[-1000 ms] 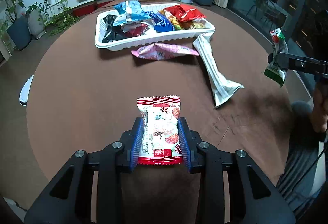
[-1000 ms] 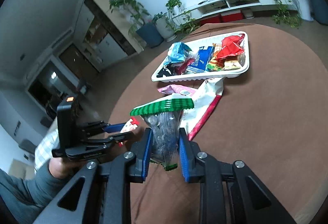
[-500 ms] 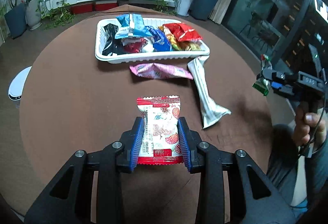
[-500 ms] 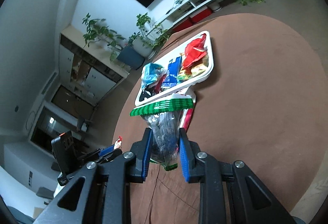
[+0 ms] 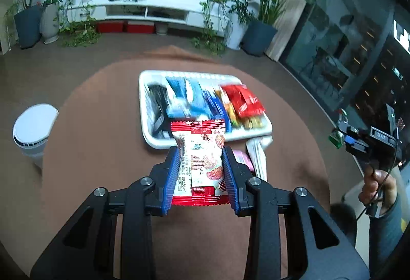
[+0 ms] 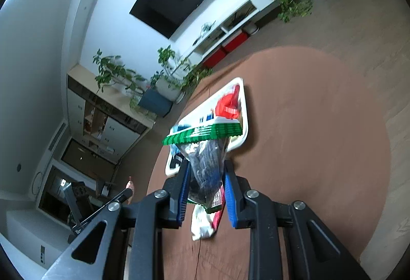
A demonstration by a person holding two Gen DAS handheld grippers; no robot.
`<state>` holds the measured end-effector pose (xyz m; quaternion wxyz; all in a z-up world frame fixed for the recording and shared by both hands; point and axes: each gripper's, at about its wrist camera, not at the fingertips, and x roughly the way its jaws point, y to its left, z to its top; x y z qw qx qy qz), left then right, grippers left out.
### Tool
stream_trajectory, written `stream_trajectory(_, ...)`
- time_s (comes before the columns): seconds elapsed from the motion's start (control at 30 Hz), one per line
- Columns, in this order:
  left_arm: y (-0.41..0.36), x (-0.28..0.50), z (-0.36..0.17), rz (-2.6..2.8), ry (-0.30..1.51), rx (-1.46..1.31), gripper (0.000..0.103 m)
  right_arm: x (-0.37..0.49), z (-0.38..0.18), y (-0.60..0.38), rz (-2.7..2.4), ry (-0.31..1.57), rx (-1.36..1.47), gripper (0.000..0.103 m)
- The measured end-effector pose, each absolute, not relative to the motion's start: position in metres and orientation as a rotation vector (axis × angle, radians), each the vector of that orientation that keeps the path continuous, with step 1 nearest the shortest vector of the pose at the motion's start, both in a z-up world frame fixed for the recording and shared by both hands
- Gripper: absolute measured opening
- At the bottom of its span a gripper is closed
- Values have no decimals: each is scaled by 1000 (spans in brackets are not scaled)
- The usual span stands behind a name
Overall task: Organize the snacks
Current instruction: 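Carry the candy and seed bag into the white tray and release, then withdraw both tools from the tray toward the pink bar and white bag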
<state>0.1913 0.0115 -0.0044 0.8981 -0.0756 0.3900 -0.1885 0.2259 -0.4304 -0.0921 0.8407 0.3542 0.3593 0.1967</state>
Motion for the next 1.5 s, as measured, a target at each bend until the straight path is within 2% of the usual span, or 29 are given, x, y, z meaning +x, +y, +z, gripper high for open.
stream_trajectory(0.23,17,238,35,-382,751,-155,32,268,-34,-422,420,656,683,27)
stream_trajectory(0.4,-8,279,42,-430,763,-157,32,319,-17,-371,486,694,573,27)
stream_trajectory(0.57,-45,321,18,-442,829,-122,32,367,-43,-323,496,832,477,27)
stream_trajectory(0.77,-77,346,-22,-435,889,-73,32,408,-105,-292,444,1011,385,27)
stream_trajectory(1.17,-97,375,-78,-409,932,-25,35,434,-147,-275,391,1093,293,31)
stream_trajectory(1.2,-97,375,-80,-414,933,-24,36,435,-149,-275,384,1095,284,31)
stream_trajectory(1.27,-97,376,-83,-417,929,-22,48,436,-149,-273,377,1095,287,32)
stream_trajectory(1.33,-95,376,-85,-419,926,-31,54,438,-151,-275,374,1094,298,32)
stream_trajectory(1.5,-91,373,-84,-418,924,-28,54,435,-151,-271,378,1088,283,35)
